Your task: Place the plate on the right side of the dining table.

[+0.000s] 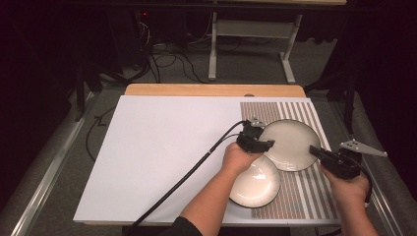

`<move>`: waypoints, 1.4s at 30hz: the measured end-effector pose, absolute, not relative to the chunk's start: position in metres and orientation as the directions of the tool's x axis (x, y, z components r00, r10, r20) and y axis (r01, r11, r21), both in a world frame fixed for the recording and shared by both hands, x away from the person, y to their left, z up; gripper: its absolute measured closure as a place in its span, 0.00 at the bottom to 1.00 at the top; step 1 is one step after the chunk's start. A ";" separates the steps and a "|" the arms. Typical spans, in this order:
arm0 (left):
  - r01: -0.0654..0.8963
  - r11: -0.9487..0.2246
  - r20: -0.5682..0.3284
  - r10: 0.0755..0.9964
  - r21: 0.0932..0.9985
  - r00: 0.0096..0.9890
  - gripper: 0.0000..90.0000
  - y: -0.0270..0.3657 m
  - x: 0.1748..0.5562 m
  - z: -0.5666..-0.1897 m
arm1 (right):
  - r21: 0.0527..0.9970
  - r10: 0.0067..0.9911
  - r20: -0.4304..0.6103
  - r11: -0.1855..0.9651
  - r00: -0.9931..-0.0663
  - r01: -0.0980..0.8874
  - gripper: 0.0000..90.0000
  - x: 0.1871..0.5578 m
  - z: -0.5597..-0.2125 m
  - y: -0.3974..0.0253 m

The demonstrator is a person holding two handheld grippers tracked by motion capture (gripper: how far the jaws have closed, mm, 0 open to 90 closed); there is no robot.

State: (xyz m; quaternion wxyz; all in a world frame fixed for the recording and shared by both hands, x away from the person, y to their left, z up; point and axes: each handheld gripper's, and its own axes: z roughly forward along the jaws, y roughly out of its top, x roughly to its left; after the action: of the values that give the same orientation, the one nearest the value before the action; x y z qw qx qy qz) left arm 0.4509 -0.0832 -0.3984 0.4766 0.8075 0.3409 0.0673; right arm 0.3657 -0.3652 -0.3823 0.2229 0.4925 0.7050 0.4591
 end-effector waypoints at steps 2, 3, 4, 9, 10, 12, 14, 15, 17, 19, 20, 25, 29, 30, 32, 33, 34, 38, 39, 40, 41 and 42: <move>0.477 -0.306 -0.209 0.618 0.824 0.758 0.63 -0.082 0.450 -0.396 | 0.868 0.898 0.136 0.096 -0.419 0.488 0.95 0.366 -0.383 -0.365; 0.471 -0.301 -0.204 0.621 0.829 0.757 0.61 -0.080 0.450 -0.395 | 0.868 0.898 0.136 0.095 -0.418 0.487 0.95 0.366 -0.382 -0.365; 0.469 -0.295 -0.204 0.623 0.833 0.755 0.60 -0.078 0.449 -0.393 | 0.868 0.899 0.132 0.099 -0.418 0.487 0.95 0.366 -0.382 -0.365; 0.423 -0.253 -0.183 0.632 0.870 0.753 0.53 -0.059 0.442 -0.382 | 0.866 0.901 0.136 0.094 -0.412 0.491 0.95 0.367 -0.383 -0.365; 0.413 -0.241 -0.181 0.633 0.878 0.753 0.51 -0.053 0.440 -0.380 | 0.866 0.901 0.139 0.091 -0.412 0.492 0.94 0.367 -0.383 -0.365; 0.389 -0.237 -0.161 0.636 0.890 0.755 0.47 -0.041 0.434 -0.375 | 0.862 0.902 0.145 0.086 -0.406 0.499 0.94 0.368 -0.383 -0.365; 0.358 -0.243 -0.128 0.640 0.902 0.758 0.42 -0.025 0.427 -0.372 | 0.860 0.906 0.142 0.087 -0.400 0.502 0.94 0.368 -0.383 -0.365; 0.352 -0.238 -0.126 0.643 0.905 0.756 0.41 -0.017 0.424 -0.371 | 0.860 0.905 0.143 0.086 -0.400 0.502 0.94 0.368 -0.383 -0.365; 0.344 -0.214 -0.128 0.652 0.914 0.747 0.37 0.002 0.417 -0.369 | 0.859 0.907 0.144 0.085 -0.396 0.505 0.94 0.369 -0.383 -0.365; 0.341 -0.189 -0.134 0.669 0.921 0.731 0.36 0.020 0.409 -0.369 | 0.858 0.907 0.146 0.082 -0.395 0.507 0.94 0.369 -0.384 -0.366; 0.341 -0.184 -0.134 0.676 0.922 0.725 0.35 0.028 0.404 -0.369 | 0.857 0.907 0.151 0.078 -0.393 0.509 0.94 0.369 -0.384 -0.366; 0.325 -0.158 -0.122 0.711 0.932 0.692 0.29 0.068 0.381 -0.373 | 0.849 0.911 0.157 0.073 -0.382 0.524 0.93 0.370 -0.386 -0.368; 0.314 -0.154 -0.100 0.742 0.937 0.663 0.22 0.100 0.360 -0.375 | 0.842 0.911 0.172 0.063 -0.376 0.537 0.92 0.372 -0.388 -0.371; 0.312 -0.154 -0.095 0.748 0.938 0.656 0.20 0.108 0.354 -0.375 | 0.838 0.912 0.175 0.060 -0.371 0.542 0.92 0.373 -0.389 -0.372; 0.304 -0.153 -0.087 0.756 0.940 0.649 0.18 0.126 0.341 -0.375 | 0.832 0.913 0.185 0.051 -0.362 0.553 0.92 0.374 -0.390 -0.373; 0.299 -0.154 -0.081 0.759 0.942 0.646 0.18 0.135 0.334 -0.375 | 0.827 0.912 0.198 0.041 -0.359 0.561 0.92 0.375 -0.391 -0.374; 0.295 -0.155 -0.075 0.763 0.943 0.642 0.18 0.144 0.328 -0.375 | 0.823 0.911 0.208 0.034 -0.356 0.567 0.91 0.376 -0.392 -0.376; 0.295 -0.139 -0.072 0.793 0.945 0.605 0.17 0.180 0.308 -0.376 | 0.803 0.917 0.220 0.024 -0.334 0.595 0.89 0.381 -0.396 -0.378; 0.296 -0.134 -0.072 0.801 0.946 0.595 0.17 0.186 0.303 -0.376 | 0.796 0.918 0.225 0.019 -0.326 0.604 0.88 0.382 -0.397 -0.378; 0.295 -0.134 -0.070 0.805 0.946 0.590 0.17 0.191 0.298 -0.375 | 0.790 0.919 0.228 0.019 -0.323 0.613 0.87 0.383 -0.398 -0.379; 0.289 -0.128 -0.071 0.805 0.949 0.589 0.16 0.194 0.293 -0.374 | 0.783 0.917 0.238 0.013 -0.320 0.622 0.87 0.385 -0.400 -0.380; 0.284 -0.114 -0.078 0.806 0.952 0.587 0.16 0.197 0.289 -0.373 | 0.775 0.916 0.253 0.001 -0.312 0.632 0.86 0.386 -0.401 -0.380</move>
State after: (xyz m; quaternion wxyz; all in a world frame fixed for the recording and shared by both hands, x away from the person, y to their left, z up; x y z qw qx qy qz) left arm 0.2891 0.1973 -0.3727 0.5426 0.7066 0.3853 0.2405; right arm 0.3856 -0.3804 -0.4008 0.1658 0.5627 0.6878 0.4276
